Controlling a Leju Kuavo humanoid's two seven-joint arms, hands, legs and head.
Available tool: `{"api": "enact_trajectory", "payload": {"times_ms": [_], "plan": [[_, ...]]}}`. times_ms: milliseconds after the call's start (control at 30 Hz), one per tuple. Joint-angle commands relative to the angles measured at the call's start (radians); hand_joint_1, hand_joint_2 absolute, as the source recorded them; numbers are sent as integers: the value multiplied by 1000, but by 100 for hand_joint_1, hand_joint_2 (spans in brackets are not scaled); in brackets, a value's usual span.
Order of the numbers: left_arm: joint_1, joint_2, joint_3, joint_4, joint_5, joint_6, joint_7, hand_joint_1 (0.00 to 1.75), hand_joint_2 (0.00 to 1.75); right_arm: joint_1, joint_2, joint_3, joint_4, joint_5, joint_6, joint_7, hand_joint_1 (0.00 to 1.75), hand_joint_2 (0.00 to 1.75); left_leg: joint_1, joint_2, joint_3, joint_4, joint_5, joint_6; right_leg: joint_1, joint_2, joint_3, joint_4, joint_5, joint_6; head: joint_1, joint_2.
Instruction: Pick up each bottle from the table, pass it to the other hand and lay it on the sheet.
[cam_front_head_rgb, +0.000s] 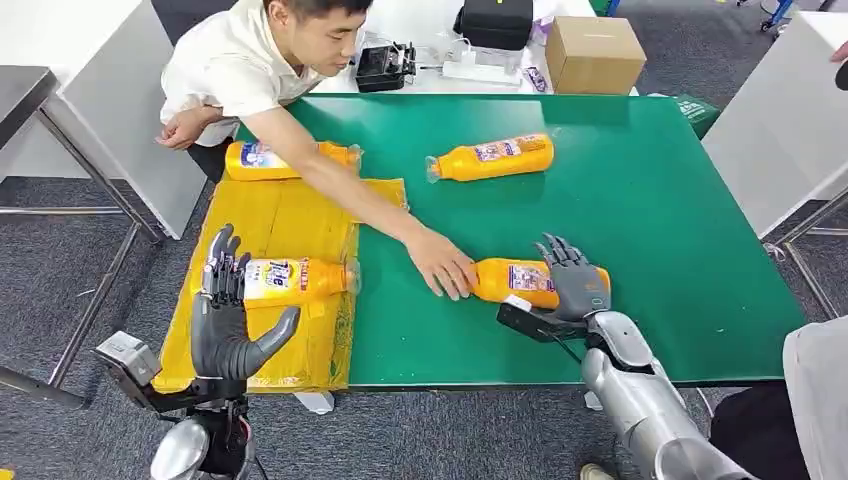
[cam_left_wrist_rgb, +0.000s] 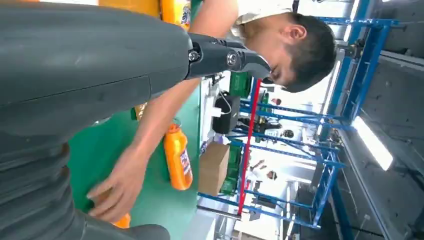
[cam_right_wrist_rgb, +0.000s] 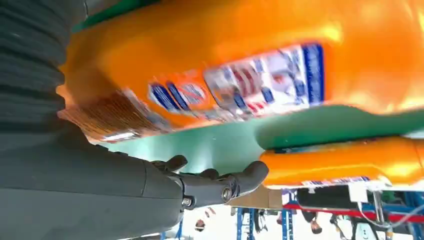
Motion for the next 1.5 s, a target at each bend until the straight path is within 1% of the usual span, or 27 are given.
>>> {"api": "enact_trajectory", "payload": {"times_ms": [33,133,200,233,267,333,367,433,500,600,700,833,867,900,933,1000,1100,1233,1267,1367,1400,1433,1467,1500], "plan": [[-60,9,-41,70,-2,3,0,0,175,-119,29,41,225,48,54,37,0,175,-1,3,3,-1,0,0,-1,1,2,0,0,-1,0,0],[-65,7,-43,76,0,7,-1,0,175,-135,33,57,257,68,82,52,0,175,-1,2,3,-1,0,0,-1,1,2,0,0,-1,0,0],[-62,9,-43,75,13,15,4,0,175,-159,36,69,309,73,202,102,0,175,-1,3,3,-1,0,0,0,1,2,-1,0,-1,0,0],[-56,10,-40,72,21,20,11,0,175,-164,31,81,323,86,260,149,0,175,-1,2,3,-1,0,0,0,1,2,0,0,-1,0,0],[-51,11,-38,69,25,21,16,0,175,-166,28,90,325,93,283,160,0,175,-1,3,4,-2,0,0,0,1,3,-1,0,-1,0,0],[-29,12,-26,61,26,25,24,0,175,-152,21,93,308,102,297,213,0,175,-1,3,6,-2,0,0,0,0,5,-2,0,-1,0,0],[-6,10,-15,50,20,30,24,0,175,-135,15,110,281,124,284,248,0,175,0,3,7,-2,0,0,0,0,6,-2,0,-1,0,0],[11,8,-6,37,12,33,23,0,175,-117,6,130,255,146,277,278,0,175,0,3,9,-3,1,0,0,-1,7,-3,1,-1,0,0],[34,-2,12,16,-3,37,23,0,175,-86,-14,150,203,181,265,335,0,175,0,2,11,-3,0,0,0,-1,9,-3,0,-1,0,0],[38,-2,14,13,-5,37,23,0,175,-77,-20,149,197,183,264,339,0,175,1,0,14,-2,-2,0,1,-2,3,-4,-1,-3,0,0],[41,-9,24,15,-12,39,27,0,175,-62,-29,134,188,189,293,354,0,175,0,-1,14,-2,-1,0,0,-2,4,-4,-2,-4,0,0],[36,-11,25,22,-14,38,28,0,175,-48,-25,122,193,178,302,346,0,175,1,-1,18,-2,-2,1,1,-3,8,-5,-1,-2,0,0],[31,-12,25,28,-14,38,28,0,175,-44,-17,107,205,162,324,336,0,175,0,-2,18,-3,-1,1,1,-4,8,-6,-1,-2,0,0],[27,-11,24,33,-14,37,28,0,175,-40,-14,104,213,156,337,323,154,175,0,-1,19,-2,-2,1,1,-3,9,-5,-1,-2,0,0],[21,-10,21,40,-14,36,29,0,175,-32,-10,97,226,143,351,308,175,175,0,-2,19,-4,0,1,1,-4,9,-7,0,-2,0,0],[15,-7,19,45,-13,34,30,0,175,-19,-5,88,229,130,334,290,175,175,0,-2,19,-4,0,1,1,-3,9,-7,0,-2,0,0],[14,-5,18,46,-13,33,30,0,175,-10,-1,82,232,122,322,280,175,175,1,2,23,-2,-3,0,1,0,12,-6,-1,-3,0,0],[7,1,17,55,-5,30,30,0,175,11,-6,46,237,77,293,233,175,175,1,-1,23,-4,-1,0,1,-3,12,-8,-2,-4,0,0],[1,5,13,61,0,26,29,0,175,22,-13,31,246,53,289,193,175,175,0,-2,23,-5,0,0,1,-4,12,-9,-1,-4,0,0],[0,6,12,63,1,26,29,0,175,28,-20,29,248,51,282,184,175,175,1,0,27,-2,-3,0,2,-2,15,-7,-1,-2,0,0],[0,6,12,63,1,26,29,0,175,28,-20,29,248,51,282,184,175,175,1,-2,26,-4,-2,0,2,-4,15,-8,-1,-2,0,0],[-1,8,10,65,2,26,28,0,175,30,-16,15,250,32,283,163,175,175,1,-1,26,-3,-3,0,2,-3,15,-7,-1,-2,0,0],[-5,13,4,68,6,24,25,0,175,41,-13,-14,251,-16,296,102,175,175,1,-2,26,-5,-2,0,2,-4,15,-8,-1,-2,0,0],[-11,17,1,76,12,23,22,0,175,57,-5,-59,241,-85,312,26,175,175,2,-1,27,-3,-3,0,2,-2,16,-7,-2,-2,0,0]]}}
